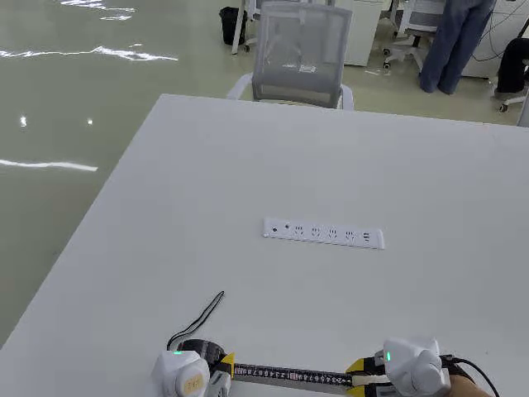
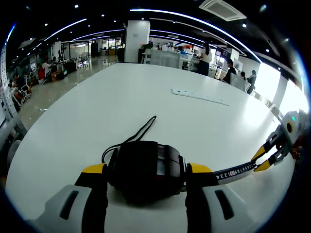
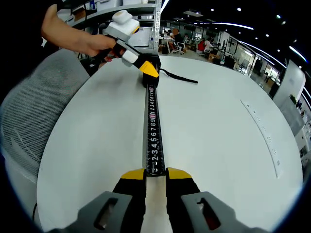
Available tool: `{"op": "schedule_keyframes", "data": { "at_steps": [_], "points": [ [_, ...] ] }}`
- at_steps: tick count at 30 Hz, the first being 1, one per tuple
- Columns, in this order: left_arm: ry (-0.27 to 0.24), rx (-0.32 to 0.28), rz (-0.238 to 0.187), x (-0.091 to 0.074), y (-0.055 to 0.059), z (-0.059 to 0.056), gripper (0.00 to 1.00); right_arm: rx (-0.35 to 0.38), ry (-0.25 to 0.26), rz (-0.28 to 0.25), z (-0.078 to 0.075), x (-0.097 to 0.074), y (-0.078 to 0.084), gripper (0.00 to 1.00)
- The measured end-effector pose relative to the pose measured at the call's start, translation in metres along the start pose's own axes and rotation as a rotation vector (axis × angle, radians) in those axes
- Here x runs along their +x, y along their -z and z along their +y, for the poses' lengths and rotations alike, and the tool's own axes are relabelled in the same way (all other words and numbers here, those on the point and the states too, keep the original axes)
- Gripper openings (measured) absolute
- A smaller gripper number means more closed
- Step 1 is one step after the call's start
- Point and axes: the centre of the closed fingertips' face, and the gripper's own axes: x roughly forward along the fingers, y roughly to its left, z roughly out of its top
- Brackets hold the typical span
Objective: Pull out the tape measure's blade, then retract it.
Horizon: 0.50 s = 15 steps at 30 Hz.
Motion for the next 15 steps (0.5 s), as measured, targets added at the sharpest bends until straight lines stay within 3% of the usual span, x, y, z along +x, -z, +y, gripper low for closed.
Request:
{"op": "schedule_keyframes", "data": {
  "at_steps": [15],
  "points": [
    [-0.013,0.011,0.012,0.0020,0.0014,0.0009,0.62,-0.016,0.003,-0.001,-0.0025,0.0024,-0.0022,0.14]
  ]
}}
